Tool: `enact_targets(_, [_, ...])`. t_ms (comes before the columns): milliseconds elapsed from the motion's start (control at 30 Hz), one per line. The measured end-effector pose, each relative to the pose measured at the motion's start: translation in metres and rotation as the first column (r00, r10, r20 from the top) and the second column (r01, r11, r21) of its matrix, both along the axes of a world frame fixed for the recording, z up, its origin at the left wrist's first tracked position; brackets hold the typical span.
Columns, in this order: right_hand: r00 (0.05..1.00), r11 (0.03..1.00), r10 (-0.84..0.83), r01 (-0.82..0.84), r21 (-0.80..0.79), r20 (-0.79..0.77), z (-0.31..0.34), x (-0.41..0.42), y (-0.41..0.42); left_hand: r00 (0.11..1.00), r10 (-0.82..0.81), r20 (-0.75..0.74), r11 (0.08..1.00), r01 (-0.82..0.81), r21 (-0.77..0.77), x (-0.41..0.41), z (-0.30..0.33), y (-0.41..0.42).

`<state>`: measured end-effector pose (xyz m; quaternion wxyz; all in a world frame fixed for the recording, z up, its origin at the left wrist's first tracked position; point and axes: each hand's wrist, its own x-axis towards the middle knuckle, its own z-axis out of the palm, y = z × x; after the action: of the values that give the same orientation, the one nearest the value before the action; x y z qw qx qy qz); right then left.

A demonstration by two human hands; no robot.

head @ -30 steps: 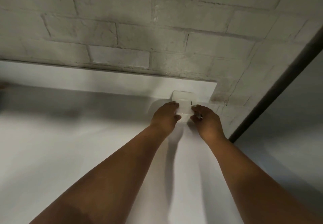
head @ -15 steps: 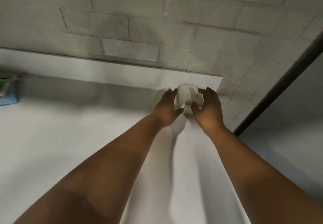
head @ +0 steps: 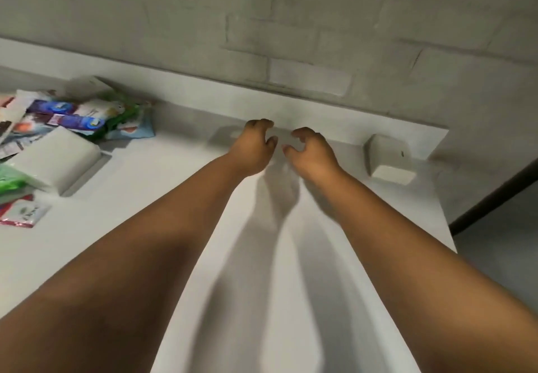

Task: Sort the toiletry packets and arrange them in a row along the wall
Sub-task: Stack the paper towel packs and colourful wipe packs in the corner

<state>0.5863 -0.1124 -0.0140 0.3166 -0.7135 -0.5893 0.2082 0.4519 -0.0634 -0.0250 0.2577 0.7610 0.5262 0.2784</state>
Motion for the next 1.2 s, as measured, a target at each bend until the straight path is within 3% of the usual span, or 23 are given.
enact_targets(333, [0.963, 0.972, 0.157, -0.189, -0.136, -0.217, 0.004, -0.194, 0.0, 0.987, 0.089, -0.137, 0.995, -0.082, 0.057, -0.212, 0.02, -0.004])
enact_targets(567, [0.938, 0.96, 0.078, -0.162, -0.228, -0.339, -0.018, -0.322, 0.023, 0.95, 0.223, -0.22, 0.975, -0.217, 0.051, -0.351, 0.022, 0.039])
enact_targets(800, [0.884, 0.937, -0.088, -0.083, -0.34, -0.459, -0.034, -0.391, 0.046, 0.881, 0.328, -0.34, 0.936, -0.351, -0.004, -0.412, 0.004, 0.057])
enact_targets(967, [0.825, 0.922, -0.16, -0.071, -0.38, -0.543, -0.046, -0.417, 0.058, 0.897, 0.375, -0.236, 0.905, -0.409, -0.115, -0.433, -0.008, 0.057])
enact_targets(1200, [0.774, 0.932, -0.201, -0.039, -0.361, -0.6, -0.058, -0.431, 0.061, 0.937, 0.334, -0.103, 0.904, -0.35, -0.246, -0.442, -0.01, 0.044])
